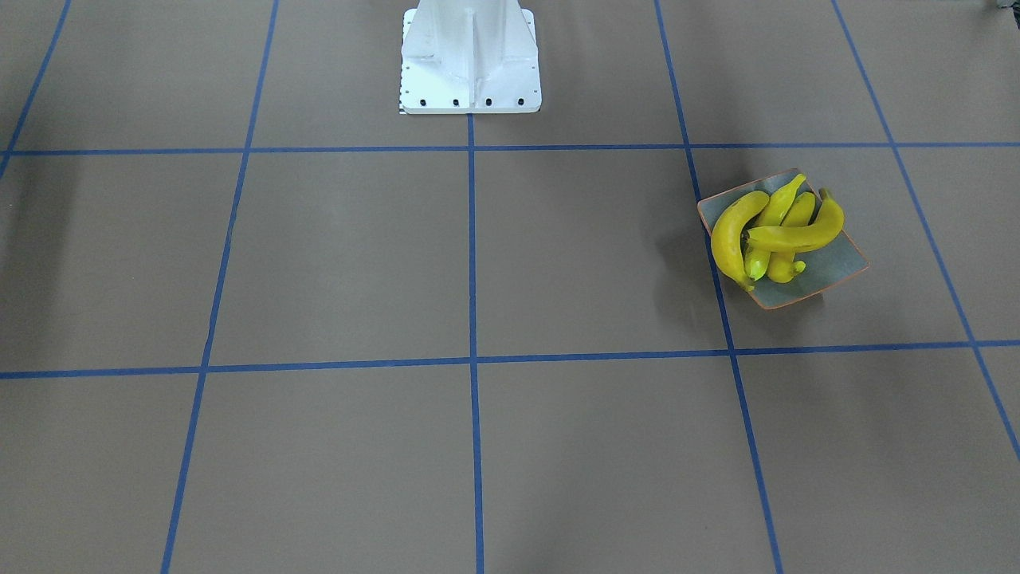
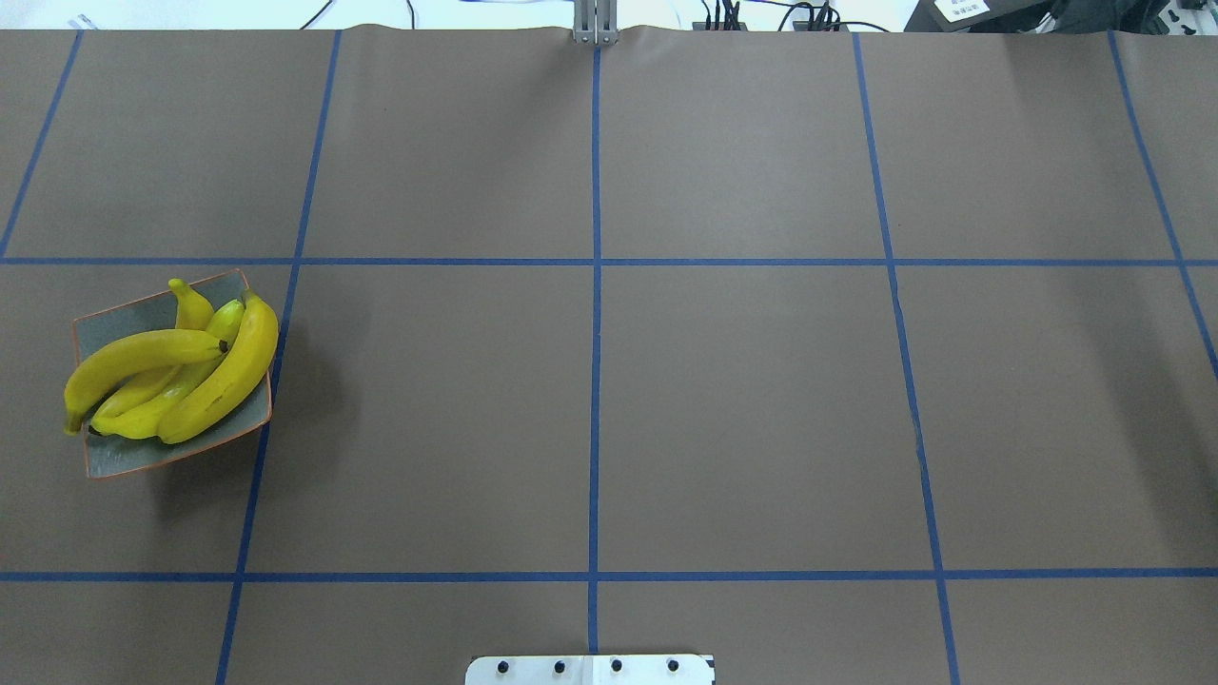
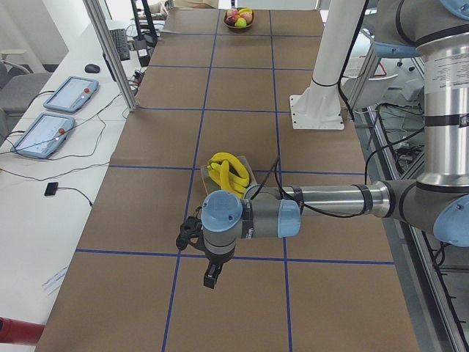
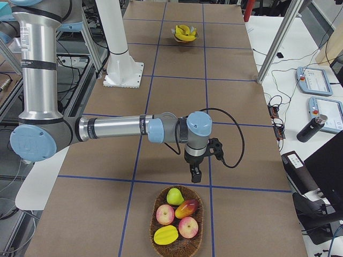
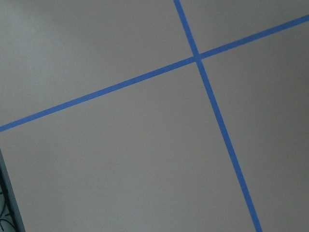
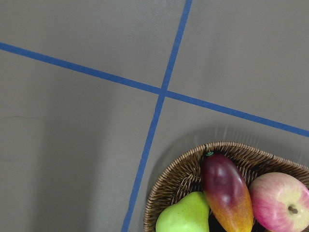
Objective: Transfer all bananas from basket to plate
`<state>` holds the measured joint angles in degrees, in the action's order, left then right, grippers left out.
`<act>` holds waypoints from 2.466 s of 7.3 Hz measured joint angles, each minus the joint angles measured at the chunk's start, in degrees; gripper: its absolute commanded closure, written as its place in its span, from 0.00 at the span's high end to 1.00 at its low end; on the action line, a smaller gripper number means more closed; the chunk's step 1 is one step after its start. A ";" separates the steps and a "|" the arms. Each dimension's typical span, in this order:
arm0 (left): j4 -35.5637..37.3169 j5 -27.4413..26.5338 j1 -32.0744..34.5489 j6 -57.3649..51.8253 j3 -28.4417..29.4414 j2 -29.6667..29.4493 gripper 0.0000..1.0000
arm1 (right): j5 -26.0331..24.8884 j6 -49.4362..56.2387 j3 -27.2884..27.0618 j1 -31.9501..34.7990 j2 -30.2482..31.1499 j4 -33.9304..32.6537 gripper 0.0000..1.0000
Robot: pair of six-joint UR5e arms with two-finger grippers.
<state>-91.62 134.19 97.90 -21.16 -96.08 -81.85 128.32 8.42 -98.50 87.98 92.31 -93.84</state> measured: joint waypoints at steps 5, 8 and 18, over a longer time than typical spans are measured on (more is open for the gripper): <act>-2.77 3.59 0.23 1.42 -0.12 0.48 1.00 | 0.20 -2.34 0.00 0.00 -0.01 0.15 1.00; -4.41 3.52 0.22 1.96 -0.59 0.40 1.00 | 0.71 -2.38 -0.37 0.00 0.14 0.10 1.00; -4.48 2.94 0.27 1.38 -0.72 1.74 1.00 | 0.83 -2.35 -2.92 0.00 1.02 0.19 1.00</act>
<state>-96.10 137.13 98.16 -19.78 -96.81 -80.10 129.15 6.07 -101.42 87.98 93.33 -93.66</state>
